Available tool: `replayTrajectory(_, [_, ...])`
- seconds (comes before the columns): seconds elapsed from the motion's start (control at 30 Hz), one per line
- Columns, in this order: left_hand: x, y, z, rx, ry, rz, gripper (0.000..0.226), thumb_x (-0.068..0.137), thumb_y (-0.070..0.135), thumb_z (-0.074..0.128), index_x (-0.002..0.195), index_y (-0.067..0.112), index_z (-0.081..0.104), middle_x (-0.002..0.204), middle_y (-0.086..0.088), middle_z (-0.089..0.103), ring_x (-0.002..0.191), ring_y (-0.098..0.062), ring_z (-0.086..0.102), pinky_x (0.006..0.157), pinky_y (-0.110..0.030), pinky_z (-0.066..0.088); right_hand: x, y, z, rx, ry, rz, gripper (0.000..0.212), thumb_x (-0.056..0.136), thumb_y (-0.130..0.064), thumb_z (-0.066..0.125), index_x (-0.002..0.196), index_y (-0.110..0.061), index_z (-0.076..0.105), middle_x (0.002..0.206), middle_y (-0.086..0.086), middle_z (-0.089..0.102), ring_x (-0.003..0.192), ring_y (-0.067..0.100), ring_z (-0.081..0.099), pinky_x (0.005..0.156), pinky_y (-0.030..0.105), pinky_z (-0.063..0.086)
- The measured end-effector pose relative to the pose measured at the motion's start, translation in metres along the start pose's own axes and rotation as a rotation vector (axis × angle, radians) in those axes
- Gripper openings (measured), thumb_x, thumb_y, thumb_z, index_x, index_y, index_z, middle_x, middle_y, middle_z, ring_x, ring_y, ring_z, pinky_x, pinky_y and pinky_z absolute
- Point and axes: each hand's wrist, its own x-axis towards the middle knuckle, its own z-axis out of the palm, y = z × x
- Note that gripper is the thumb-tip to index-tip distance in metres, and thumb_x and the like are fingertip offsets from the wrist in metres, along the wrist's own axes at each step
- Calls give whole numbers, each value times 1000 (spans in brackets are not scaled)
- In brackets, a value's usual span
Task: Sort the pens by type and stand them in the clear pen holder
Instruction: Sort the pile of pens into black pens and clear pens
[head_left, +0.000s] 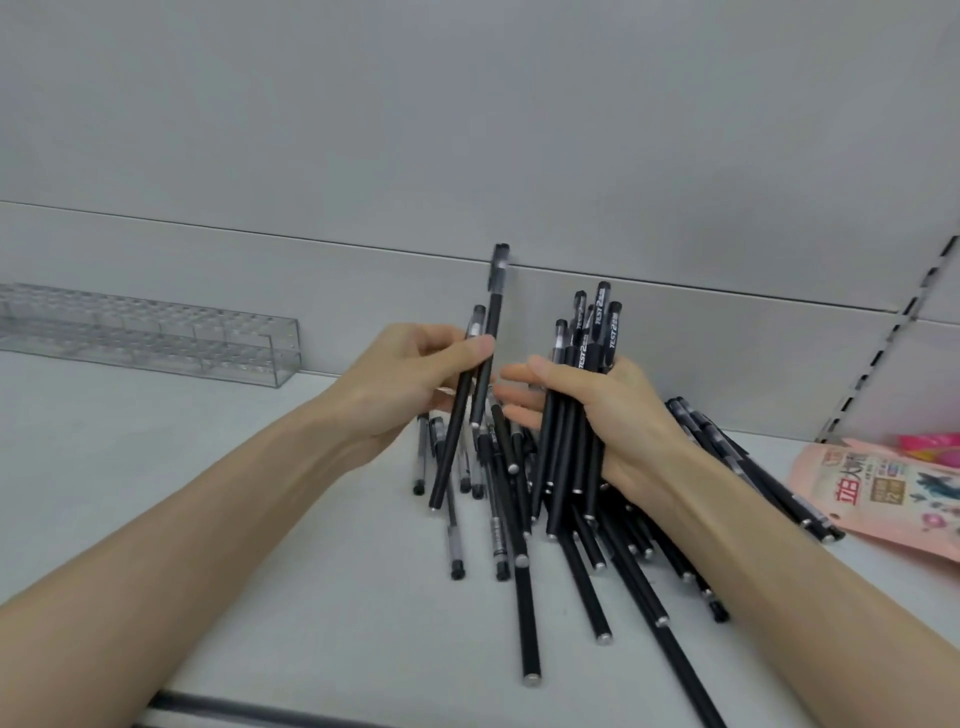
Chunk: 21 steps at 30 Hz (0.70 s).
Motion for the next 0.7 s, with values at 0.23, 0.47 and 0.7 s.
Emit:
replayTrajectory(0.23, [-11, 5, 12, 152, -165, 20, 15, 84, 19, 67, 85, 5, 72, 83, -17, 72, 73, -21, 62, 71, -36, 50, -4, -10, -2, 103, -25, -108, 25, 92, -11, 56, 103, 10, 65, 103, 21, 71, 95, 28, 70, 78, 40, 59])
replayTrajectory(0.47, [-7, 13, 6, -32, 107, 170, 36, 64, 28, 74, 96, 13, 69, 74, -10, 65, 67, -12, 60, 53, -20, 49, -5, -12, -3, 148, 7, -149, 7, 86, -9, 65, 84, -7, 71, 70, 4, 66, 66, 16, 68, 65, 30, 57])
replayTrajectory(0.7, [-17, 28, 14, 0, 211, 329, 9, 76, 12, 74, 81, 11, 66, 72, -4, 73, 65, -11, 66, 61, -22, 53, -11, -14, 6, 78, -128, -236, 21, 72, -19, 72, 91, -15, 64, 71, -1, 58, 66, 11, 60, 66, 26, 53])
